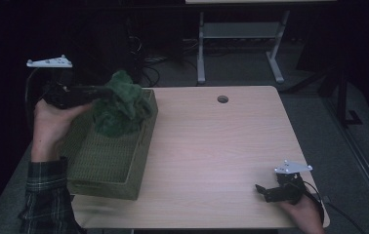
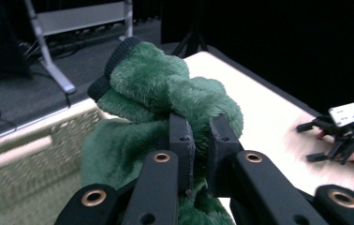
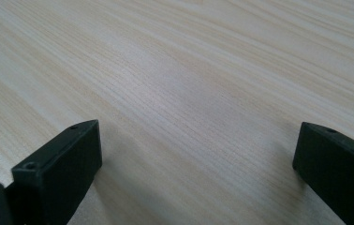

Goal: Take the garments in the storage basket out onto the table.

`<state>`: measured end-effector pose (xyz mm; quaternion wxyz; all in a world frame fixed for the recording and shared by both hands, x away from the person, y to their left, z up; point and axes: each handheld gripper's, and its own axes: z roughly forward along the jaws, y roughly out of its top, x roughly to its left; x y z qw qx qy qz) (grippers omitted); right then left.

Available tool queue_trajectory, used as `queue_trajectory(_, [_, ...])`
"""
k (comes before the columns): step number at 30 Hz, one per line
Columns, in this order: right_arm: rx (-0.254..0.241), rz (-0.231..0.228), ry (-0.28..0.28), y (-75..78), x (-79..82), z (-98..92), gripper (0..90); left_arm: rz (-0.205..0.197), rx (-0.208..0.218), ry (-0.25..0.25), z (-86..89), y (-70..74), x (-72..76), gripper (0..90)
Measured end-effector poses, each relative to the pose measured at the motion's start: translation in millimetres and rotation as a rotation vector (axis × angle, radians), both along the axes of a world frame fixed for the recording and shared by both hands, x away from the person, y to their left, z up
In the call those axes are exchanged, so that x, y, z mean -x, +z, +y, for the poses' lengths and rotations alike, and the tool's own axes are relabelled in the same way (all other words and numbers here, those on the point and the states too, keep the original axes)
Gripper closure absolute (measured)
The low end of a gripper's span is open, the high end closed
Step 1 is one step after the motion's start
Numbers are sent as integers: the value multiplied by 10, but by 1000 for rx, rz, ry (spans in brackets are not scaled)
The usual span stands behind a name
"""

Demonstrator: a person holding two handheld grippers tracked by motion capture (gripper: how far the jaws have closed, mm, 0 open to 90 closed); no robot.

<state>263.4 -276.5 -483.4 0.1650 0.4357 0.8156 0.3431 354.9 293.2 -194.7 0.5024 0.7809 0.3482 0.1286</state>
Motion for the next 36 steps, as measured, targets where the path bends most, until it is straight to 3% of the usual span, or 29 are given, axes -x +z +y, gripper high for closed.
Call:
queue_trajectory(7, [0,0,0,0,0,0,9,-12,12,-39,-217,57,-15,825])
queue_trajectory(18, [0,0,0,0,-1,-1,9,-19,11,-108,-747,9,-69,824])
queue_trajectory(22, [1,0,1,0,0,-1,9,-17,28,-133,-984,-81,-67,824])
queue_trajectory(28, [0,0,0,0,0,0,10,-11,48,-150,-1202,-218,-58,824])
queue_trajectory(36, [0,0,0,0,0,0,9,21,39,-195,-1507,-457,-32,823])
